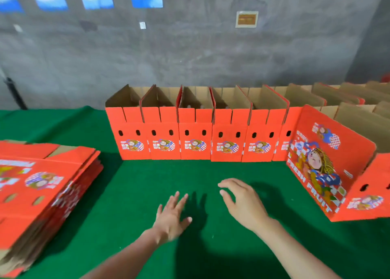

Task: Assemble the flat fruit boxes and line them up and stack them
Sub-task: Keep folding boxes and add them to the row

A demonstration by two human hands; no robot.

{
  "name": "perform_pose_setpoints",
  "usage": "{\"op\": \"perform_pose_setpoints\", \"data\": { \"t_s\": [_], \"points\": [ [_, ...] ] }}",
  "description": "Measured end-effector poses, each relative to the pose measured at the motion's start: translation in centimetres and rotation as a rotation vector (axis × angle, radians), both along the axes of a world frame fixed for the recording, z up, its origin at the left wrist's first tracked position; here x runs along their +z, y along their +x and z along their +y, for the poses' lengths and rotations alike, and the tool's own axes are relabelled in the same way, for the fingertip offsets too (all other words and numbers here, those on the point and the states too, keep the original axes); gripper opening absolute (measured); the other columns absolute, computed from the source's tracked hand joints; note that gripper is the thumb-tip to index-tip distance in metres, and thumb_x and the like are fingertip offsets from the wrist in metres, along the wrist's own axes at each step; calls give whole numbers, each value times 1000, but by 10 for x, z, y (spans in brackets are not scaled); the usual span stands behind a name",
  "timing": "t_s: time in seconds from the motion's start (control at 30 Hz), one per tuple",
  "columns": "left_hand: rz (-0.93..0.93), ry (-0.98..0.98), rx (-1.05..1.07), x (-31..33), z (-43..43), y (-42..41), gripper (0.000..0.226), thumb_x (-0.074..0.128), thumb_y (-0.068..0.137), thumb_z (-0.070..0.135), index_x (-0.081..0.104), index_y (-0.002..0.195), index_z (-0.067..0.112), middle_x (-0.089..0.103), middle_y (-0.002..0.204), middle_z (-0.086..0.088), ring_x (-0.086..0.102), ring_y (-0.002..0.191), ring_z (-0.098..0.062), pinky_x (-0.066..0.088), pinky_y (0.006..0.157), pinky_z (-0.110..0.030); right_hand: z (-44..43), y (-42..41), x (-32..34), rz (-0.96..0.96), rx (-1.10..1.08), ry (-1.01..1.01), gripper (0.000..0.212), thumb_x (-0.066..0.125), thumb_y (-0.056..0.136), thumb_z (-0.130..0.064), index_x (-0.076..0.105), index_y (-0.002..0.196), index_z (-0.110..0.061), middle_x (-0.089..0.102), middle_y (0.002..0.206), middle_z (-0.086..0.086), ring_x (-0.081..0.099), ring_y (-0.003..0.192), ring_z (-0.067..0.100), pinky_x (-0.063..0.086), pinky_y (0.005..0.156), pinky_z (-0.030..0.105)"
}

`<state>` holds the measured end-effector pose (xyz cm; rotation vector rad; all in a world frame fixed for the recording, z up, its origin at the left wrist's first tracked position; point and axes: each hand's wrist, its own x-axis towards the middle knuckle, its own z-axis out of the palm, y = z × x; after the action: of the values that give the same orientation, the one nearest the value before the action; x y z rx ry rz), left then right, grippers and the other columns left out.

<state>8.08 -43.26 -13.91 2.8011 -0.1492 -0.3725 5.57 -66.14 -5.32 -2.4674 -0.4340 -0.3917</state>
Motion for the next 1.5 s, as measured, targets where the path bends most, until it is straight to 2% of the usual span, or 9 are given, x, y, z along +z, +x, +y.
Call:
{"op": "perform_pose_setpoints", "data": {
  "t_s": [0.17,0.33,0.47,0.73,1.0,1.17,1.27,1.37,1.5],
  "points": [
    [-440,34,578,73,204,9,71,50,95,38,14,152,14,1,161,-6,2,148,-23,8,117,-47,41,1,-4,99,52,-120,18,58,94,-19,69,107,-16,67,112,-5,59,107,14,41,95,23],
    [-422,114,846,87,359,-20,68,47,95,43,22,149,11,5,161,-6,2,148,-23,8,116,-54,90,3,-5,189,75,-199,20,53,96,-26,65,111,-25,63,119,-11,56,111,6,38,96,18],
    [-177,221,653,57,379,-41,60,33,96,52,19,148,26,8,159,2,5,146,-21,13,114,-53,129,0,-6,268,87,-235,19,52,97,-30,64,111,-27,62,120,-12,54,113,7,39,97,21],
    [-302,422,360,42,309,-60,62,31,90,65,39,136,25,41,138,-3,35,131,-24,23,107,-43,210,-4,-16,377,128,-218,18,55,95,-25,67,109,-22,65,115,-9,57,109,7,42,97,23],
    [-15,290,363,42,321,-61,83,23,88,73,-7,152,29,-19,158,-6,-16,144,-38,3,113,-58,286,-17,-40,655,90,-175,37,51,96,-27,49,130,-15,60,127,5,56,116,21,40,90,23],
    [-73,306,332,40,314,-75,80,20,88,73,-2,152,31,-10,160,-7,-5,145,-36,14,112,-54,311,-17,-62,781,-197,354,36,51,93,-12,47,127,-4,61,122,12,58,106,23,42,83,25],
    [-178,136,396,42,315,-89,79,30,89,70,4,153,29,-6,160,-5,-3,147,-28,11,117,-48,316,-8,-49,816,-497,842,16,56,93,-11,58,81,0,65,88,18,56,78,24,41,68,29],
    [-342,2,468,49,318,-102,78,35,90,66,7,152,30,-8,160,-2,-7,148,-24,4,117,-47,314,-2,-28,679,-517,832,32,50,96,-13,54,66,-2,49,63,7,40,58,18,28,53,28],
    [-486,-117,545,81,318,-98,74,52,91,50,19,151,23,0,161,-5,-4,148,-26,5,115,-51,296,-1,7,472,-424,827,30,46,98,-14,61,90,10,59,82,20,47,72,20,34,63,30]
  ]
}}
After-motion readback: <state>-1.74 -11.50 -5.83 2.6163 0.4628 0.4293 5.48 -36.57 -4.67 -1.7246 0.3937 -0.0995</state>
